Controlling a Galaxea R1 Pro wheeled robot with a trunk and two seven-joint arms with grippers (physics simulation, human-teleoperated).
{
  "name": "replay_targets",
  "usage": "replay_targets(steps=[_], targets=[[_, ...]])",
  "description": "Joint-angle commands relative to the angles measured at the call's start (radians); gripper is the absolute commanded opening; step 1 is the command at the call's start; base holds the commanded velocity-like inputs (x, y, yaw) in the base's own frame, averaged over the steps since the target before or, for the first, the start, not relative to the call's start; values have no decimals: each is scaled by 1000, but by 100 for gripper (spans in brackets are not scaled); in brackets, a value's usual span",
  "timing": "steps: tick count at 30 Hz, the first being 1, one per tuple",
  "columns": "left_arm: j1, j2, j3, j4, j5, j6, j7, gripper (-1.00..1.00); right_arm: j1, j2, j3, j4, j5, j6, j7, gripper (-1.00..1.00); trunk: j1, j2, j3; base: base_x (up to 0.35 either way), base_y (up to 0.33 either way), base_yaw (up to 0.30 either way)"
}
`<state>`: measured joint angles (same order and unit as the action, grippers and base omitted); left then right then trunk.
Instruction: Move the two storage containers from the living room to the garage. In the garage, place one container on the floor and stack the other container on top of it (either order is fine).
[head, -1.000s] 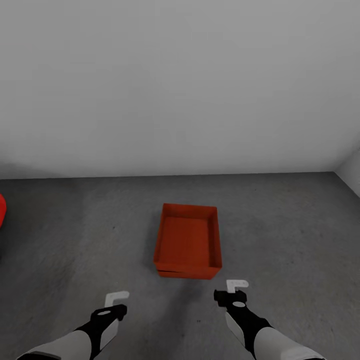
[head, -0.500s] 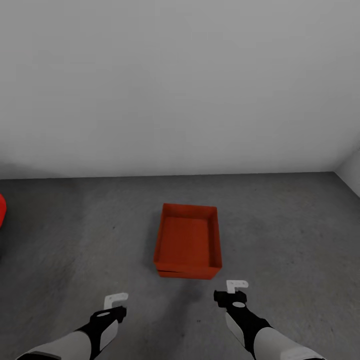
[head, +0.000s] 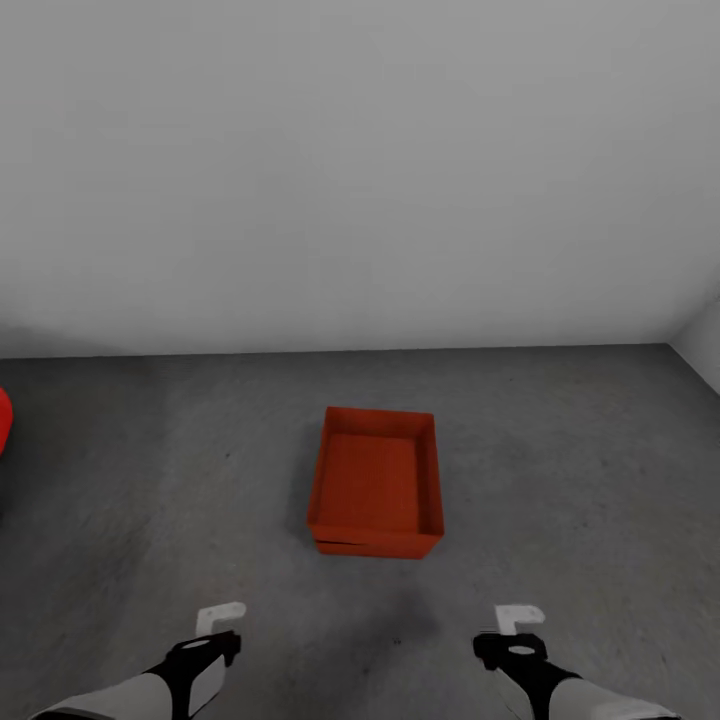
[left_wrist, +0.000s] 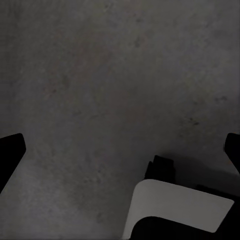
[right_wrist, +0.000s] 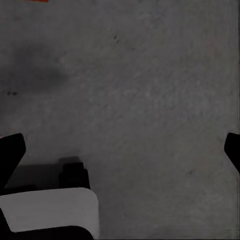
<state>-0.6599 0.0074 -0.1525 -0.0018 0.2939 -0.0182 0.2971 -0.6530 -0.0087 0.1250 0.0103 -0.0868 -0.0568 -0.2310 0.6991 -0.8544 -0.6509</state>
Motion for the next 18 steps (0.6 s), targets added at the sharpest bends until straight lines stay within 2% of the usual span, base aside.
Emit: replay_targets(steps=[1,6,9,12,14,18], targets=[[0,2,-9,0,10,-2,2,100,3,-3,8,6,-9,-4,0,100,0,-1,-1,0,0,0],[24,11,-9,1,10,-2,1,100,94,-14,8,20,-8,-4,8,100,0,-1,-1,0,0,0],[74,11,-8,2,10,-1,1,100,178,-15,8,21,-5,-5,19,100,0,-1,-1,0,0,0],[110,10,-8,2,11,0,-3,100,235,-15,8,22,-5,-6,29,100,0,-1,-1,0,0,0],[151,9,-8,2,11,1,-32,100,283,-14,8,22,-7,-10,36,100,0,-1,-1,0,0,0],[199,10,-7,2,13,7,-98,100,325,-15,7,23,-9,-25,40,100,0,-1,0,0,0,-1]])
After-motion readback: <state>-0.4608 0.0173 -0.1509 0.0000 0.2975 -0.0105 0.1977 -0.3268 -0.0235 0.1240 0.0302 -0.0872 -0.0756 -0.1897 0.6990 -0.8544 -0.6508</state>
